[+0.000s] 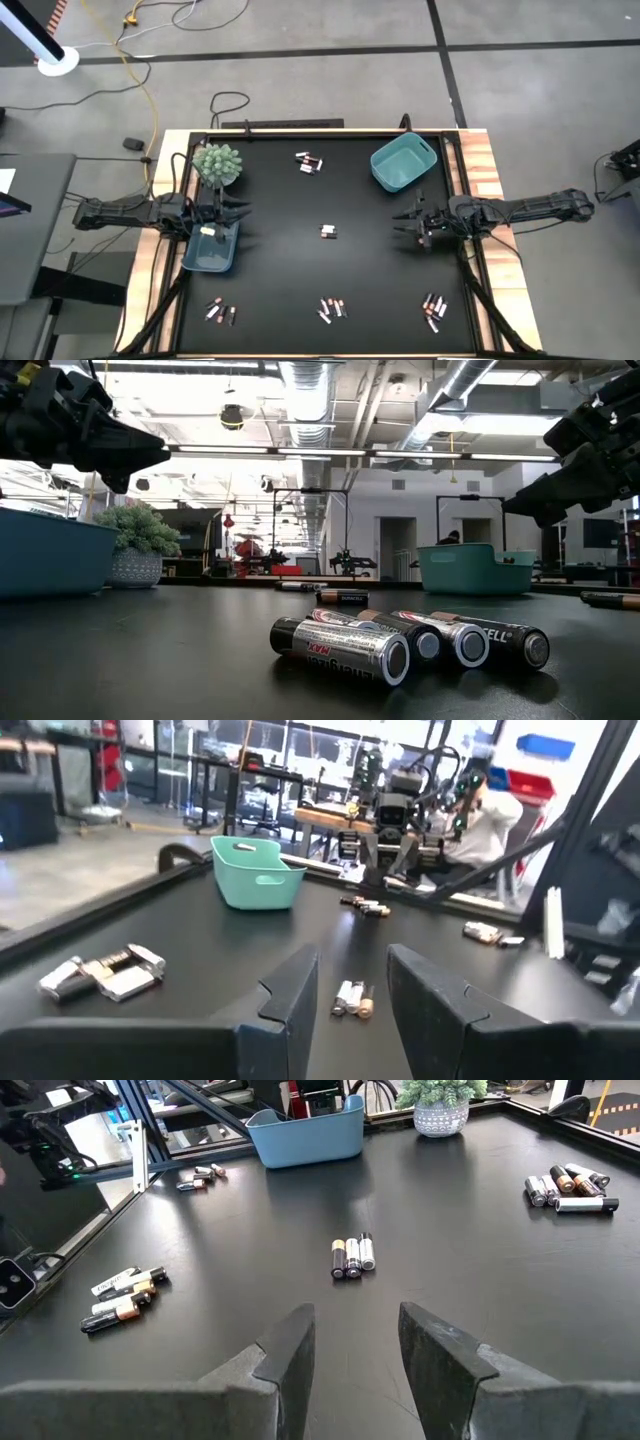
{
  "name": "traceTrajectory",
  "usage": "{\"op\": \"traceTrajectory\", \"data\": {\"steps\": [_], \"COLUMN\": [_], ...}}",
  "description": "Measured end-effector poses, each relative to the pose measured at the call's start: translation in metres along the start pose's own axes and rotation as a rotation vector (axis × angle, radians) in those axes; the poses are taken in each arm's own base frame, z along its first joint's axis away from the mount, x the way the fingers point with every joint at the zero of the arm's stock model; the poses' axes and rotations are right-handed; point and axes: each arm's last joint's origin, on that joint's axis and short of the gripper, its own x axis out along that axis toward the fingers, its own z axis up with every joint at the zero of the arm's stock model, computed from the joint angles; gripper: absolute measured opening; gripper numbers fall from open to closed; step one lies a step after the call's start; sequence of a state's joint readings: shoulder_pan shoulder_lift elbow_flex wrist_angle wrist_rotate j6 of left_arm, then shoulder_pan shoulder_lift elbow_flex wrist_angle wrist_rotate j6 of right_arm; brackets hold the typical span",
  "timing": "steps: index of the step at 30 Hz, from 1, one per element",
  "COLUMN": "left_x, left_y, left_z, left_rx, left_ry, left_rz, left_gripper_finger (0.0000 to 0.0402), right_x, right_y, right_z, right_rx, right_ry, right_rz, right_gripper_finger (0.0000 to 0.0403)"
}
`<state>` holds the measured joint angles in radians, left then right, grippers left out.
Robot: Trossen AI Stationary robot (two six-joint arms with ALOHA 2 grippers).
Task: Sort batteries
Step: Prepare the bins
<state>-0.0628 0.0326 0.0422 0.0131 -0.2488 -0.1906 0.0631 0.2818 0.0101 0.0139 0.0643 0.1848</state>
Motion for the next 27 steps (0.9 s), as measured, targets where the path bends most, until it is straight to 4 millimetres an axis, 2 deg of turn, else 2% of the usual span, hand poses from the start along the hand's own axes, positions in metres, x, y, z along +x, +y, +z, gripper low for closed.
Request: {"op": "traceTrajectory", "data": {"steps": [13, 20, 23, 27], "left_x": [0.000, -0.001, -0.004, -0.014], "left_y": [-0.001, 0.000, -0.001, -0.001], "left_z": [0.003, 0.016, 0.028, 0.059], "left_rx": [-0.201, -0.303, -0.313, -0.284], "left_ry": [-0.033, -0.184, -0.213, -0.227], "left_rz": [-0.010, 0.040, 0.062, 0.169], "left_gripper_finger": [0.0118, 0.0118, 0.0113, 0.0088], "right_x": [0.000, 0.000, 0.000, 0.000], "right_y": [0.000, 0.000, 0.000, 0.000], "right_z": [0.000, 0.000, 0.000, 0.000], "right_rx": [0.000, 0.000, 0.000, 0.000], "right_ry": [0.001, 0.001, 0.001, 0.000], "right_rz": [0.000, 0.000, -0.001, -0.001], "right_gripper_finger": [0.0164, 0.0164, 0.0164, 0.0164]}}
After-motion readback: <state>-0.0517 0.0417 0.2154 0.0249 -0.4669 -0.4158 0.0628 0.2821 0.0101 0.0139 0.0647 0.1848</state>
